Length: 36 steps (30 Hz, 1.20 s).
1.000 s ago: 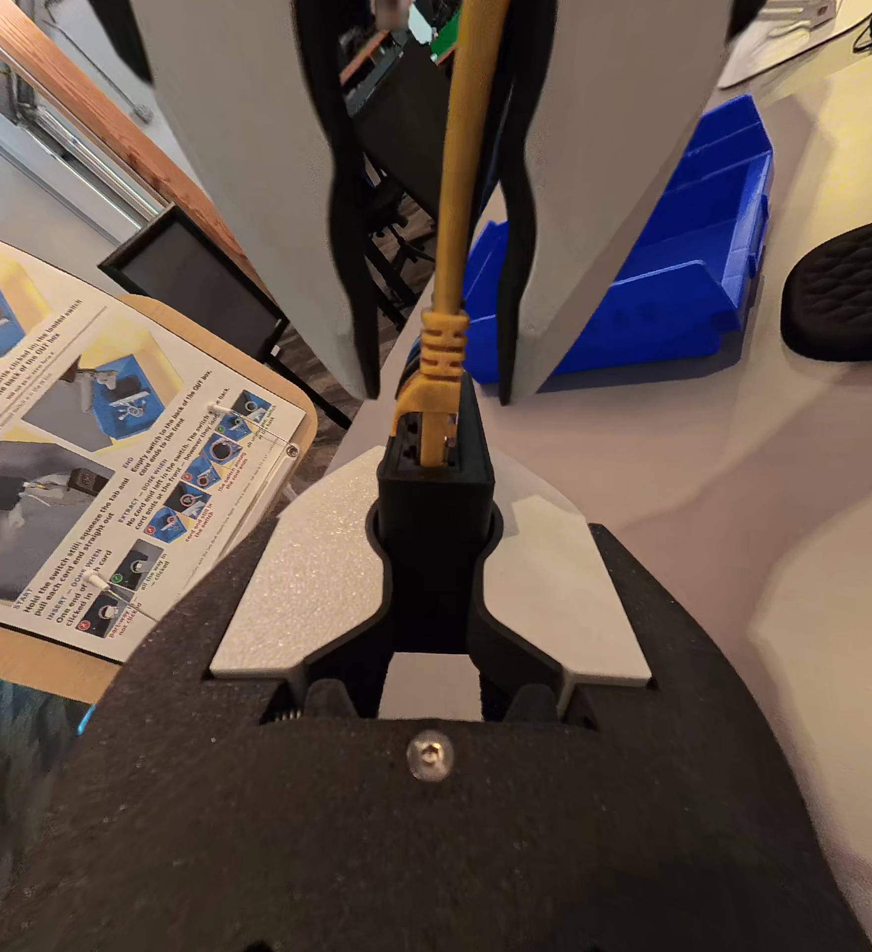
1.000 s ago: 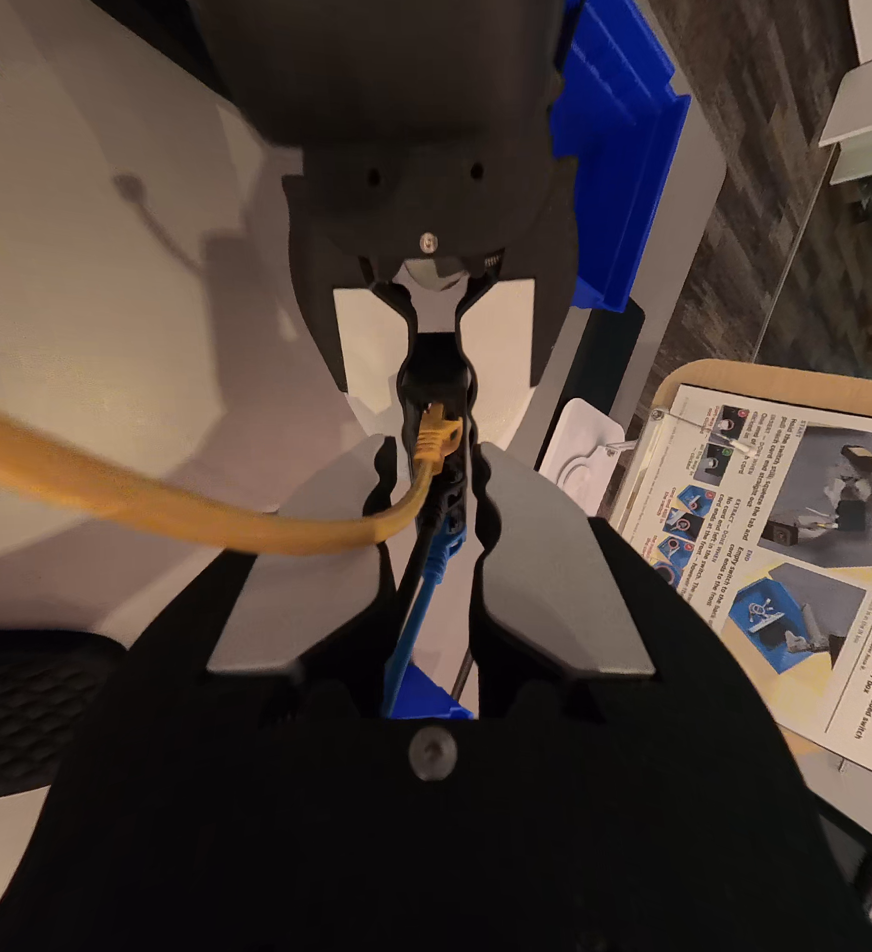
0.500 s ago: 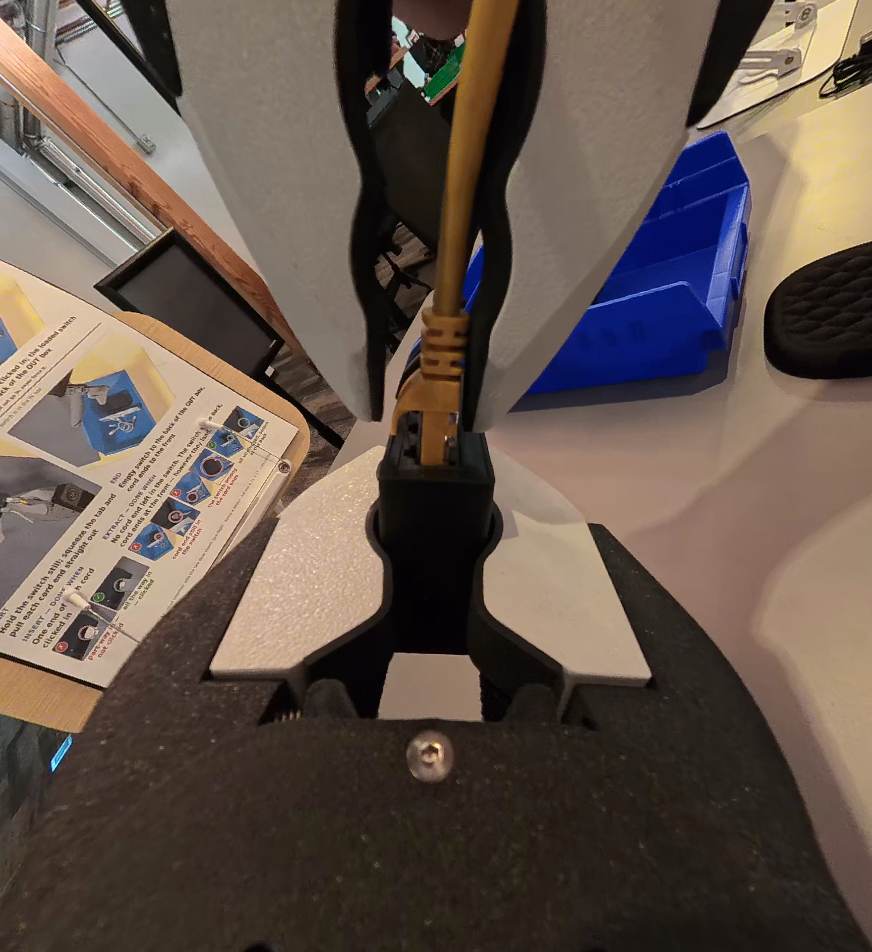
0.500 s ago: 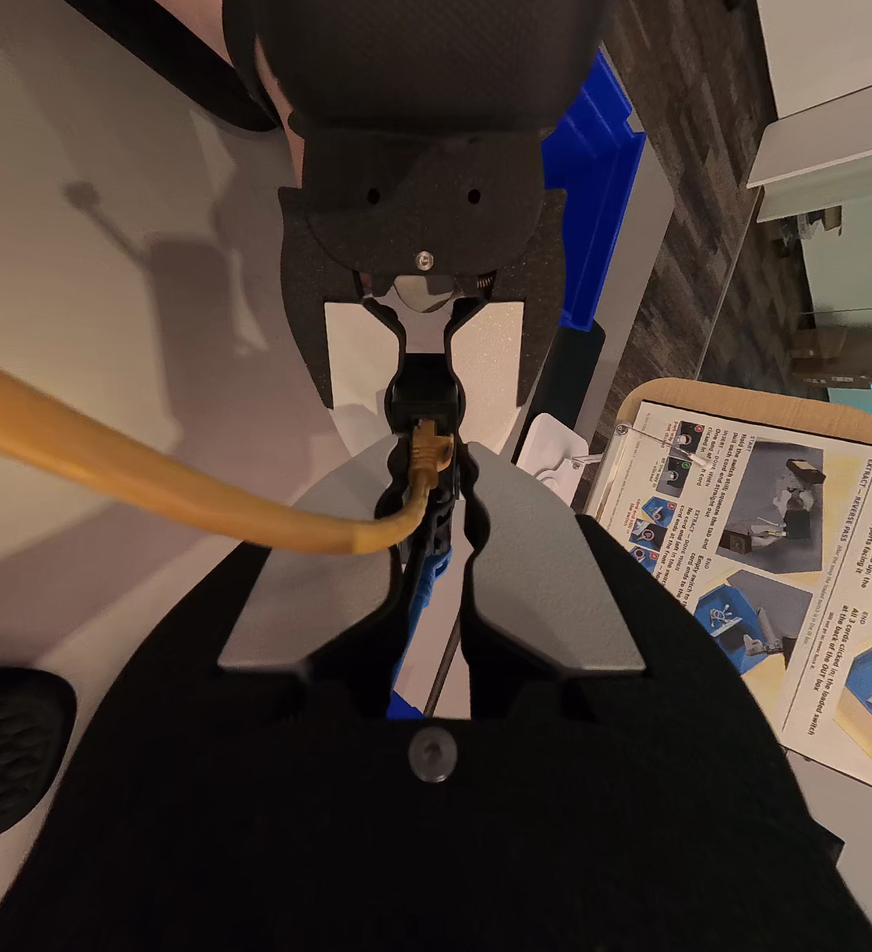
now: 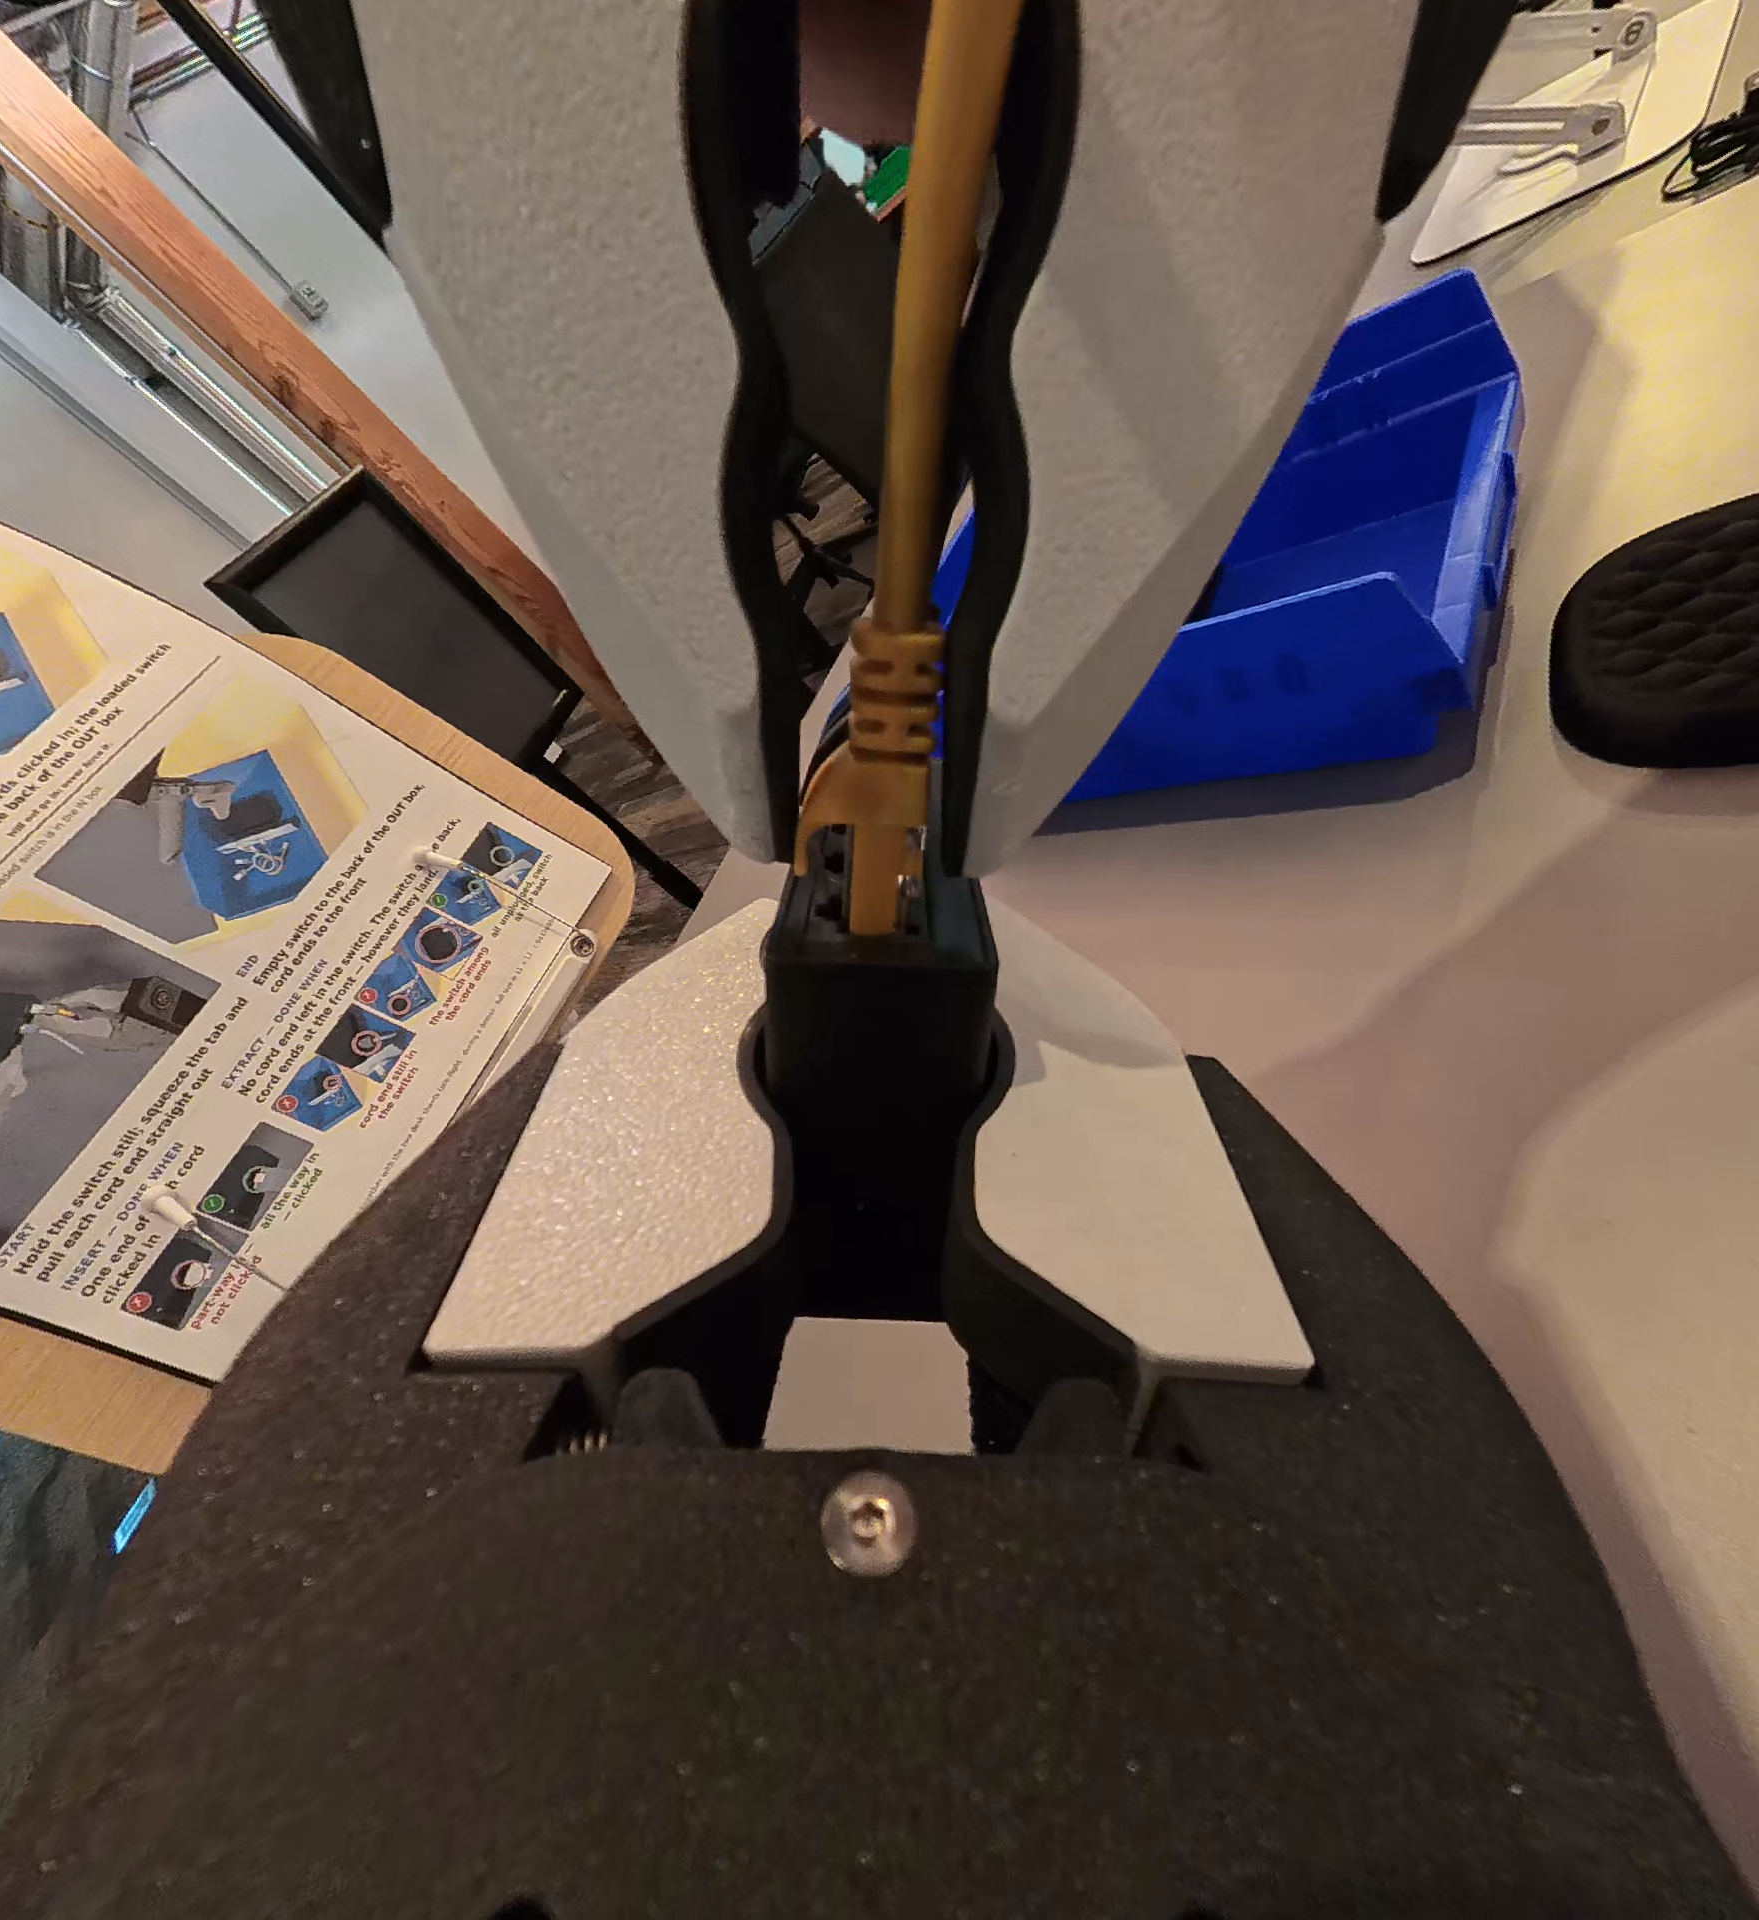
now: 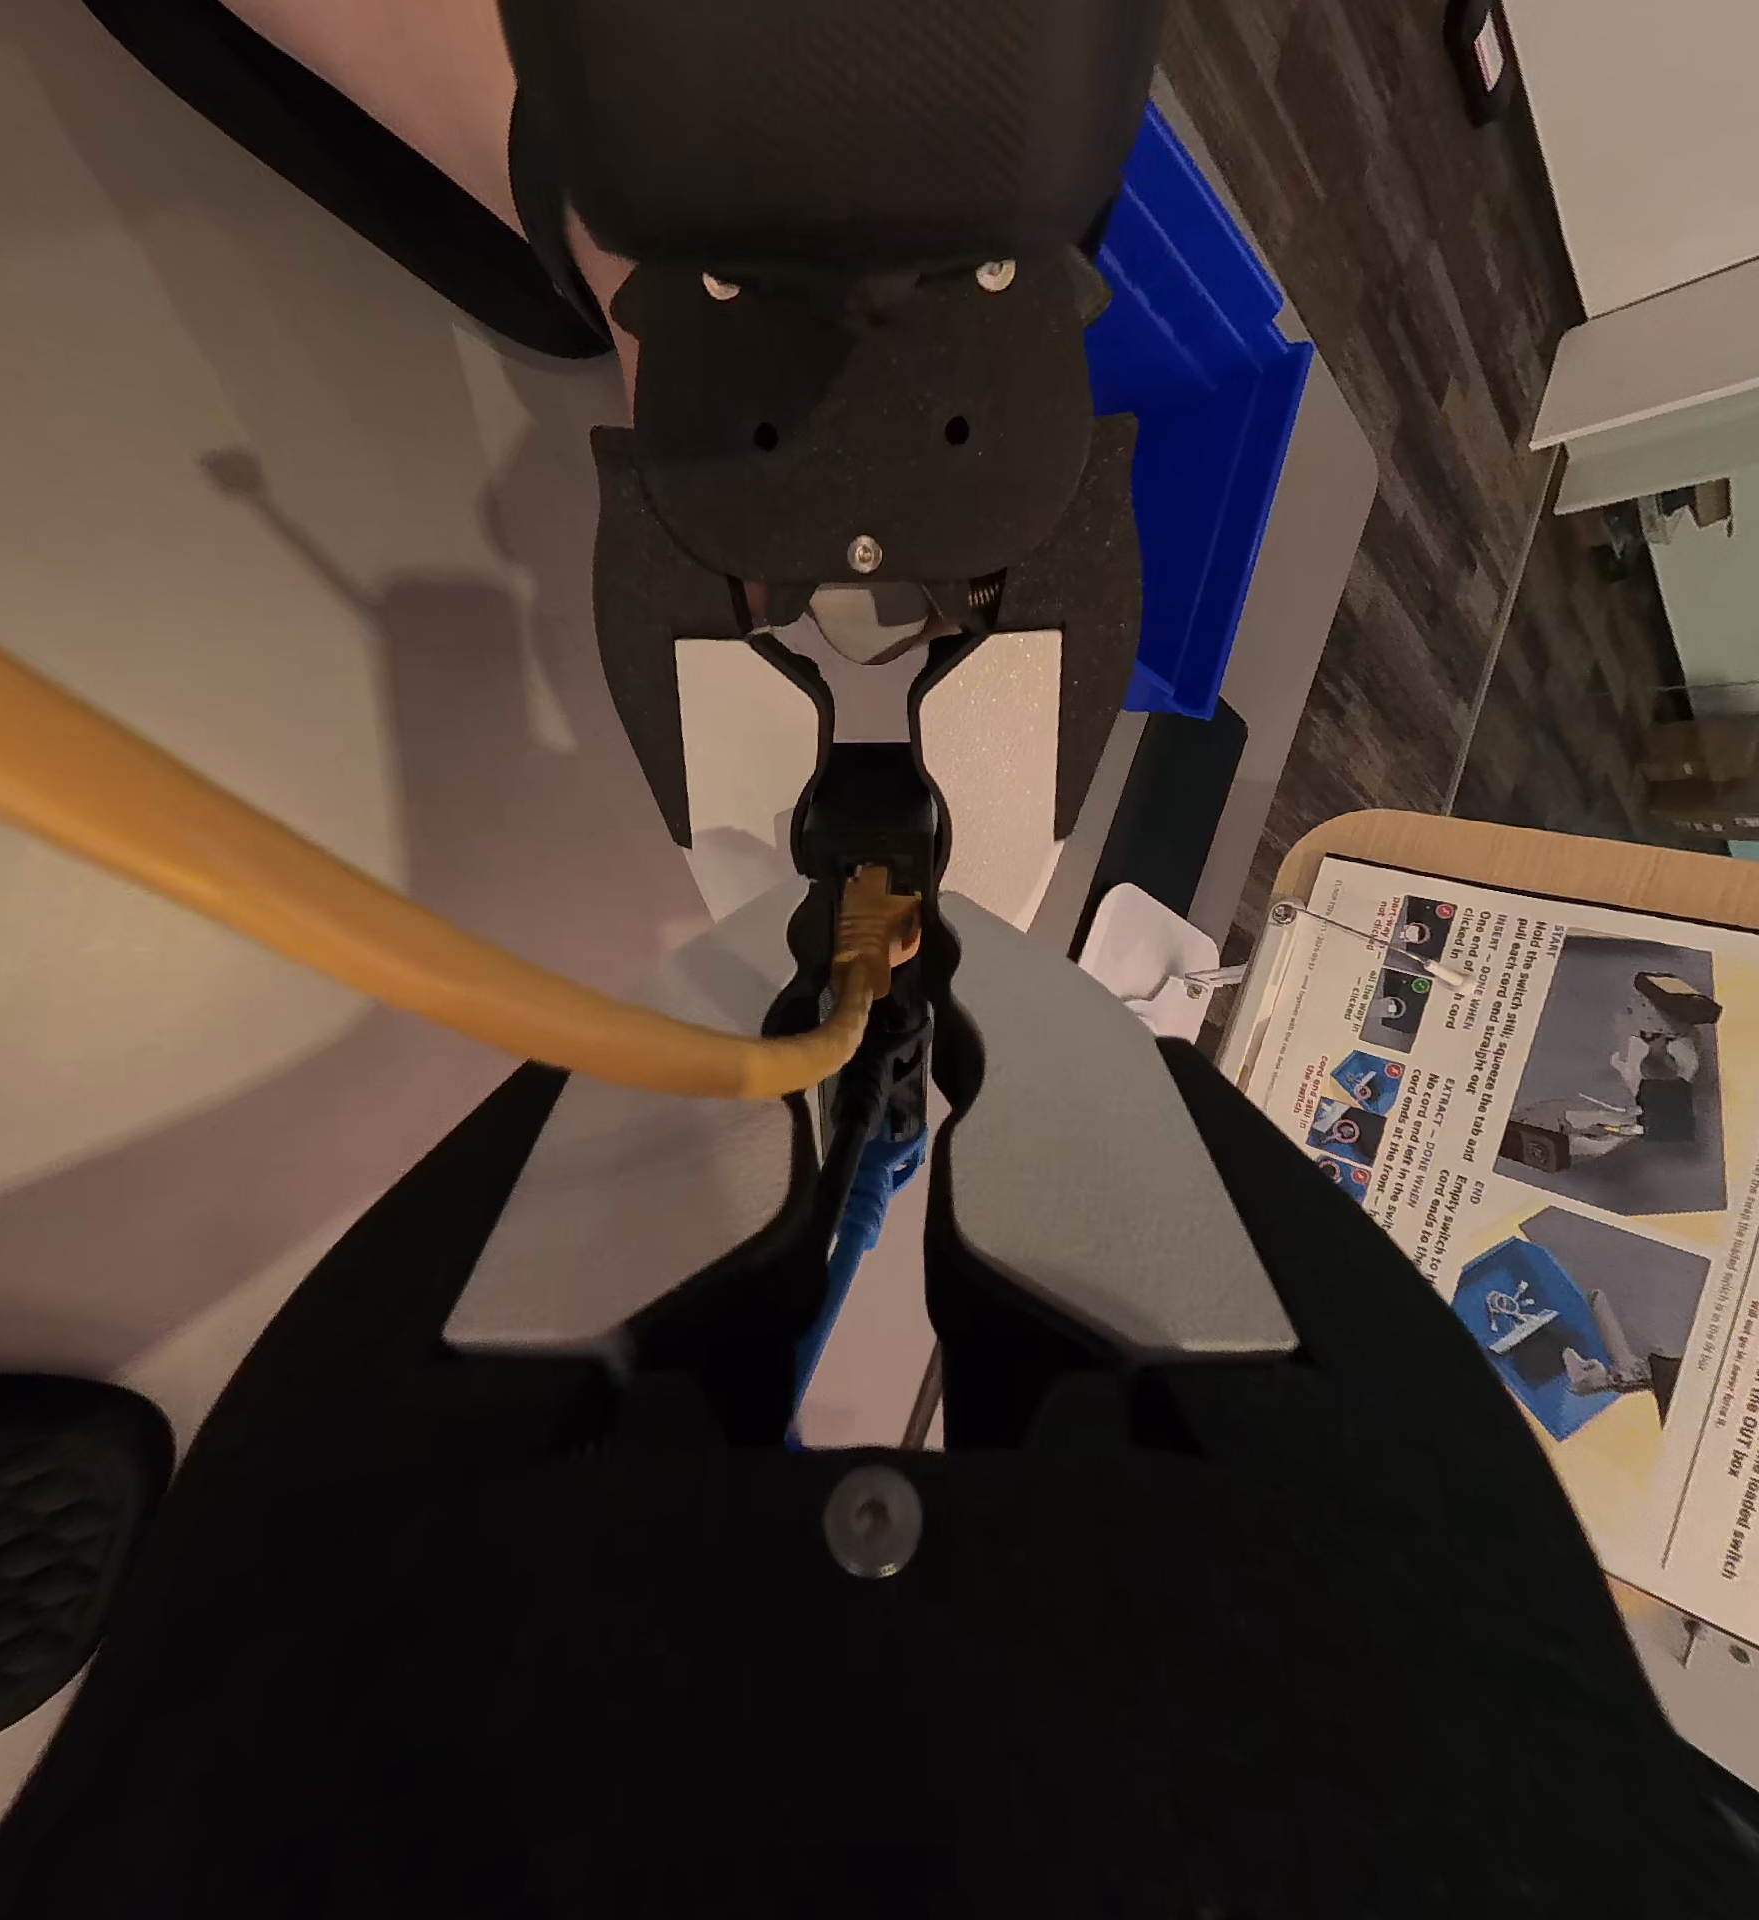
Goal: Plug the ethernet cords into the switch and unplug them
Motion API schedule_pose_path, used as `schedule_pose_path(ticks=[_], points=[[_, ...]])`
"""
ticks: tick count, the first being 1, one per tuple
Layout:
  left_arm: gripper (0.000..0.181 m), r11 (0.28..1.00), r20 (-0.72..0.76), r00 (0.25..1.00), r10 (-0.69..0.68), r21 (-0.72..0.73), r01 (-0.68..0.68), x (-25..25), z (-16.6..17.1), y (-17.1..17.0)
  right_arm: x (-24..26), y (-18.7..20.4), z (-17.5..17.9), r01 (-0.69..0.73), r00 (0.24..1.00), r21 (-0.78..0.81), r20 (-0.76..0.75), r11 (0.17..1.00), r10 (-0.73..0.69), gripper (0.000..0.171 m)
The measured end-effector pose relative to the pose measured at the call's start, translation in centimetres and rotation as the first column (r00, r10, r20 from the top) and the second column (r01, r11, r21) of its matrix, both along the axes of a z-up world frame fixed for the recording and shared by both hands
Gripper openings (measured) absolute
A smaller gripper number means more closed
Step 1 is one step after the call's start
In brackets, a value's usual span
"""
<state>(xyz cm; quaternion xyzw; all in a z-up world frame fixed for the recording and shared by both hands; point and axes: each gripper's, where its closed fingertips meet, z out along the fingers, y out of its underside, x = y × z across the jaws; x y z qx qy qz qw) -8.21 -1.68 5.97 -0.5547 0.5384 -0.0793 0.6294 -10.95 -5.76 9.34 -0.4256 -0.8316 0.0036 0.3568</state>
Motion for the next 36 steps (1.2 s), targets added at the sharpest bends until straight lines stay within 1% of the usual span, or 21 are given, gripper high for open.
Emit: schedule_pose_path(ticks=[4,9,12,18,25,29,36], points=[[0.029,1.000,0.006,1.000,0.013,0.007,-0.013,-0.15,0.14,0.17,-0.06,-0.02,0.02,0.000,1.000,-0.024,-0.015,1.000,-0.001,0.016],[0.029,1.000,0.002,1.000,0.017,0.014,-0.017,-0.13,0.17,0.14,-0.01,-0.03,0.01,-0.029,1.000,-0.002,-0.005,1.000,0.029,0.013],[0.029,1.000,0.008,1.000,0.014,0.018,-0.014,-0.08,0.21,0.13,0.04,-0.10,-0.04,-0.013,1.000,-0.049,0.001,0.999,0.013,0.013],[0.029,1.000,0.011,1.000,0.009,0.020,-0.009,-0.09,0.06,0.27,0.06,-0.07,-0.29,0.000,0.999,-0.091,0.034,0.996,0.003,0.013],[0.029,1.000,0.019,1.000,0.015,0.017,-0.015,-0.47,0.28,0.50,-0.33,0.21,-0.08,-0.001,0.999,-0.074,0.040,0.997,0.004,0.012],[0.030,1.000,0.019,1.000,0.008,0.000,-0.008,-0.22,-0.15,0.59,-0.09,0.36,-0.38,0.020,0.998,-0.097,0.063,0.995,-0.013,0.011],[0.029,1.000,0.002,1.000,0.025,0.019,-0.025,-0.34,-0.16,0.75,-0.09,0.44,-0.32,0.033,0.998,-0.097,0.063,0.995,-0.027,0.011]])
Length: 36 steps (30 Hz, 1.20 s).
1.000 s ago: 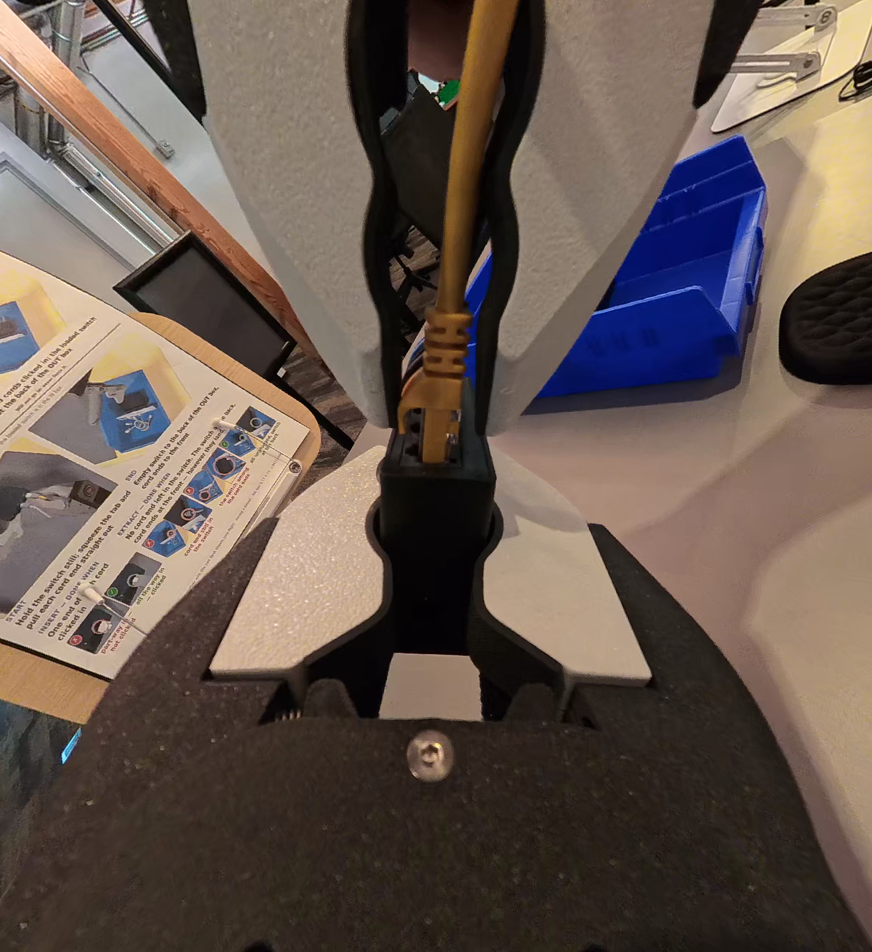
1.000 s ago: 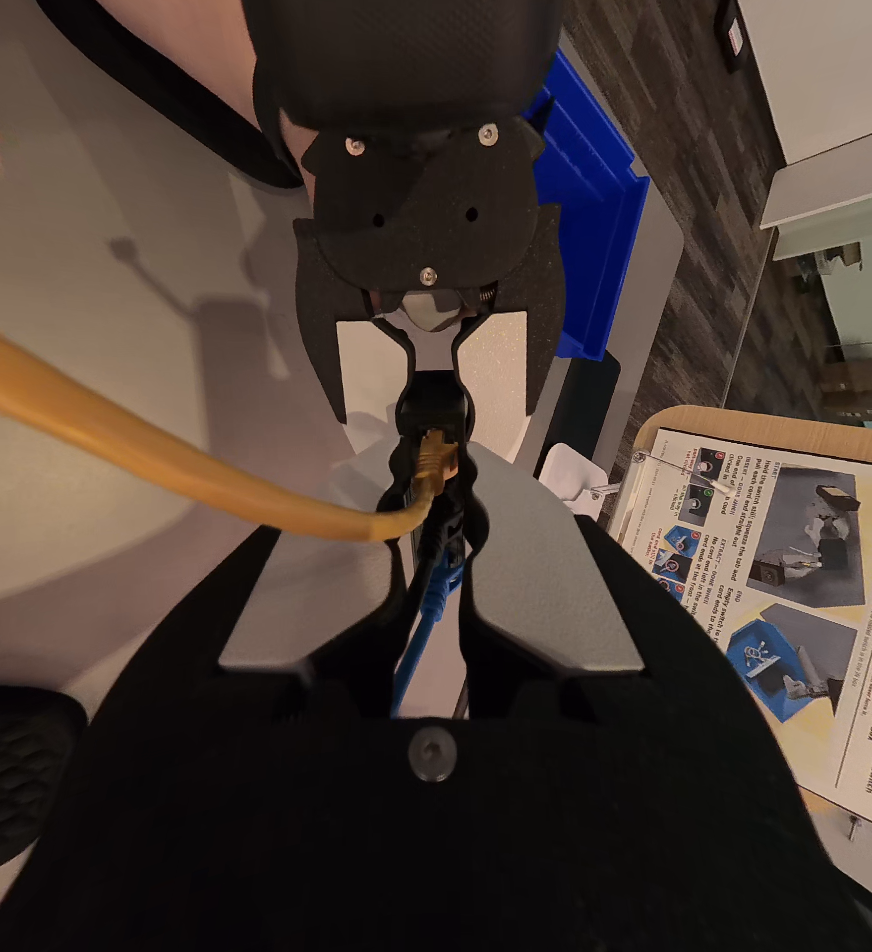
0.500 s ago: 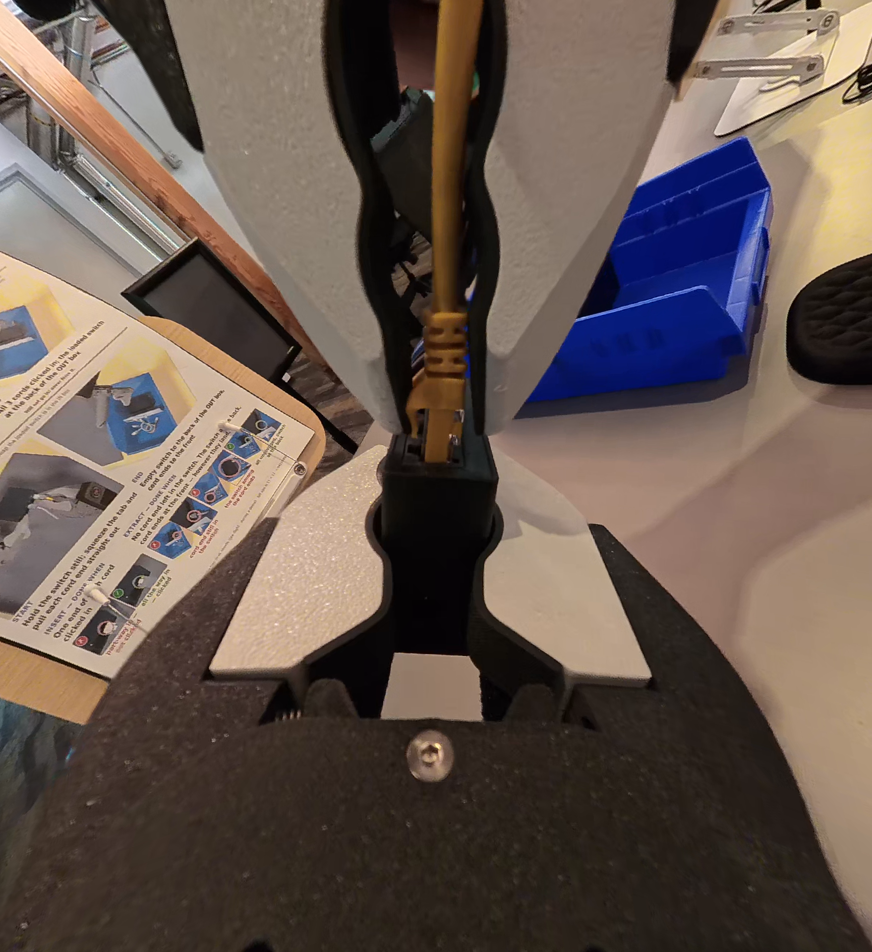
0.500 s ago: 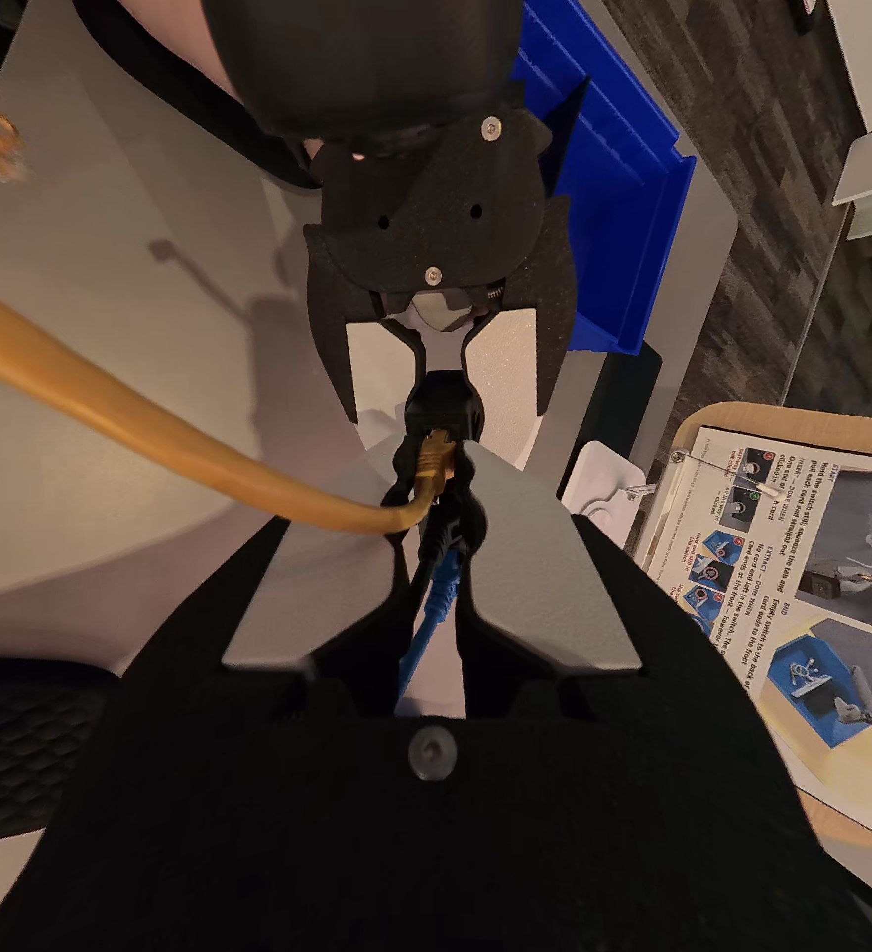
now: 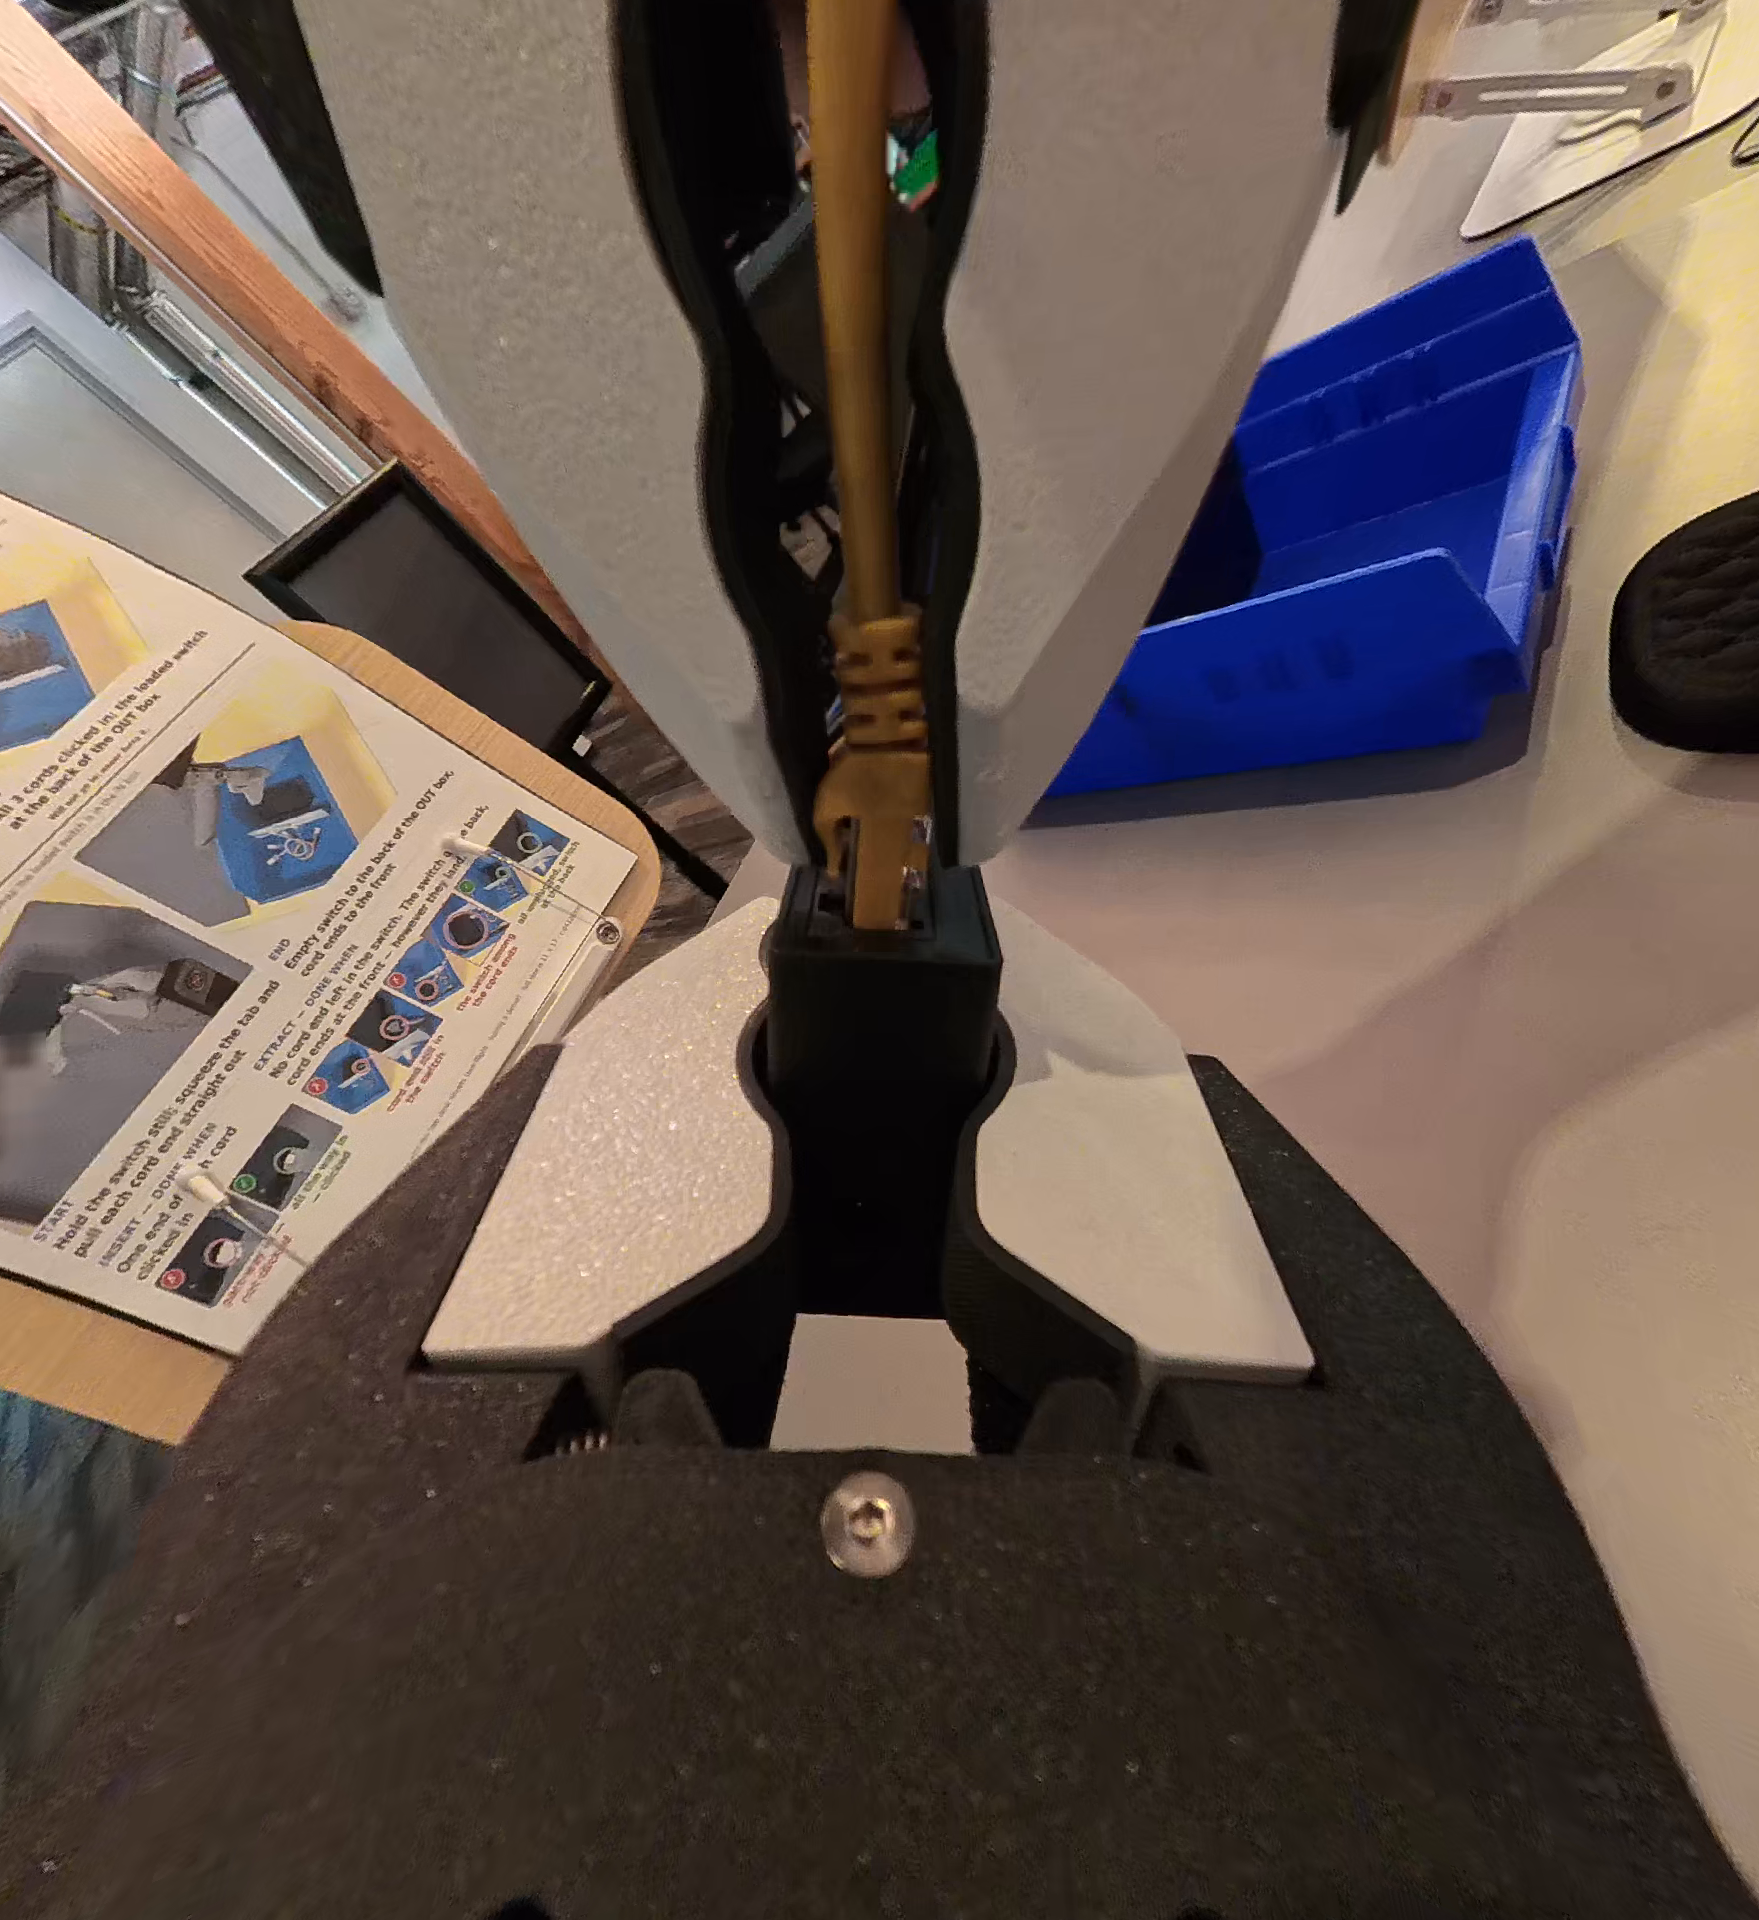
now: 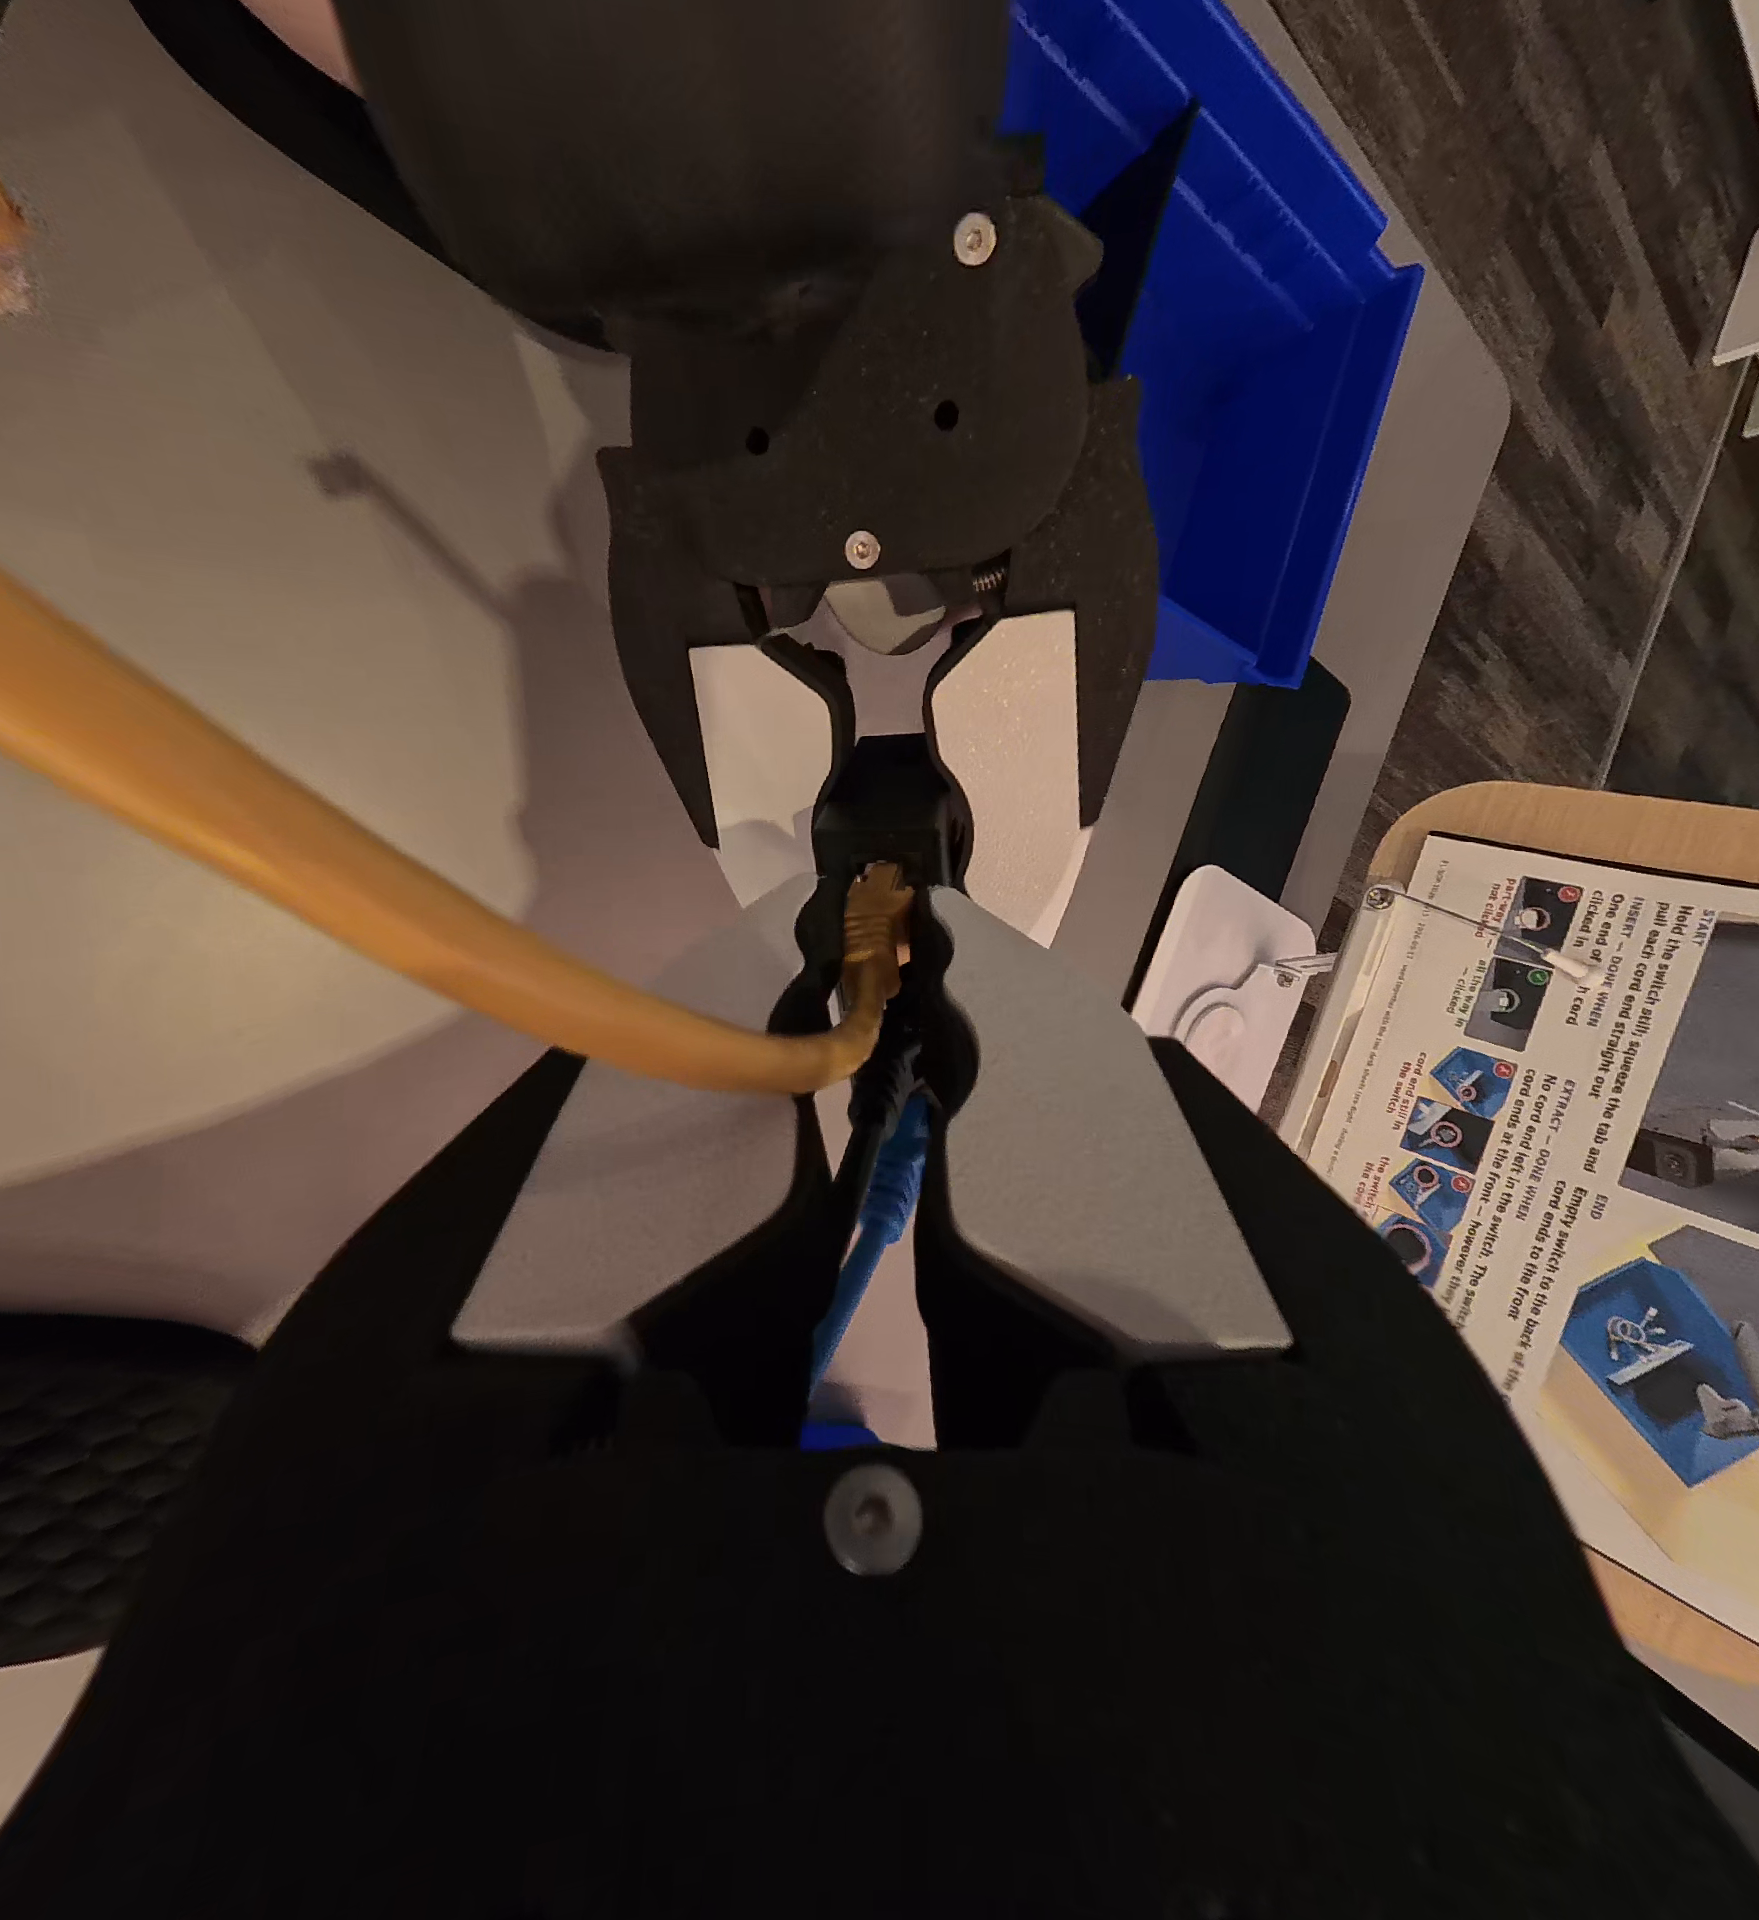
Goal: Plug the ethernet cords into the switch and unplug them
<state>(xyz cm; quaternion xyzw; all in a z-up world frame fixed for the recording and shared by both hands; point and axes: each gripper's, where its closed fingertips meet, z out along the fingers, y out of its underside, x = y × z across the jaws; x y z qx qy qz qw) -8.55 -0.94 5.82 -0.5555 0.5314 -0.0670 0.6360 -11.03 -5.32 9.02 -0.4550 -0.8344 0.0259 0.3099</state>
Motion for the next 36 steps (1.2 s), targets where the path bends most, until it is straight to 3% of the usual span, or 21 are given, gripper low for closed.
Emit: schedule_pose_path(ticks=[3,6,13,16,20,24,26,29,33,36], points=[[0.029,0.995,-0.018,0.995,0.095,-0.005,-0.095,-1.9,-0.6,2.0,0.7,-1.5,0.4,-0.021,0.999,-0.084,0.028,0.996,0.023,0.011],[0.029,0.997,0.016,0.997,0.075,-0.016,-0.074,-3.3,-0.2,2.7,1.0,-0.7,1.8,-0.029,0.999,0.090,-0.028,0.996,0.032,0.011],[0.029,0.998,-0.107,0.992,0.066,-0.002,-0.067,-2.0,-2.0,2.3,1.4,-1.2,3.5,-0.037,0.994,0.095,-0.103,0.995,0.047,0.011],[0.029,0.996,-0.118,0.989,0.084,-0.023,-0.087,-2.5,-2.6,2.9,2.2,-0.8,6.2,-0.003,0.988,0.095,-0.155,0.995,0.018,0.011],[0.029,0.990,-0.129,0.983,0.132,-0.039,-0.139,-3.7,-2.7,3.9,6.7,1.8,10.9,0.138,0.983,0.207,-0.147,0.969,-0.108,0.011],[0.029,0.979,-0.140,0.971,0.192,-0.046,-0.200,-5.3,-2.1,4.5,14.9,4.1,11.3,0.354,0.935,0.180,-0.051,0.918,-0.351,0.011],[0.029,0.977,-0.115,0.973,0.200,-0.056,-0.207,-5.7,-1.3,4.4,20.1,5.0,9.4,0.485,0.871,0.106,0.026,0.868,-0.490,0.011],[0.029,0.979,-0.075,0.979,0.189,-0.069,-0.194,-5.8,-0.2,3.8,28.8,5.8,4.4,0.698,0.697,0.001,0.224,0.716,-0.681,0.011],[0.029,0.981,-0.068,0.981,0.183,-0.055,-0.187,-5.6,0.7,3.1,37.7,7.1,-0.9,0.873,0.437,0.049,0.362,0.485,-0.824,0.011],[0.029,0.981,-0.075,0.980,0.182,-0.051,-0.187,-5.4,0.8,2.8,41.6,7.7,-4.1,0.923,0.255,0.160,0.431,0.351,-0.866,0.011]])
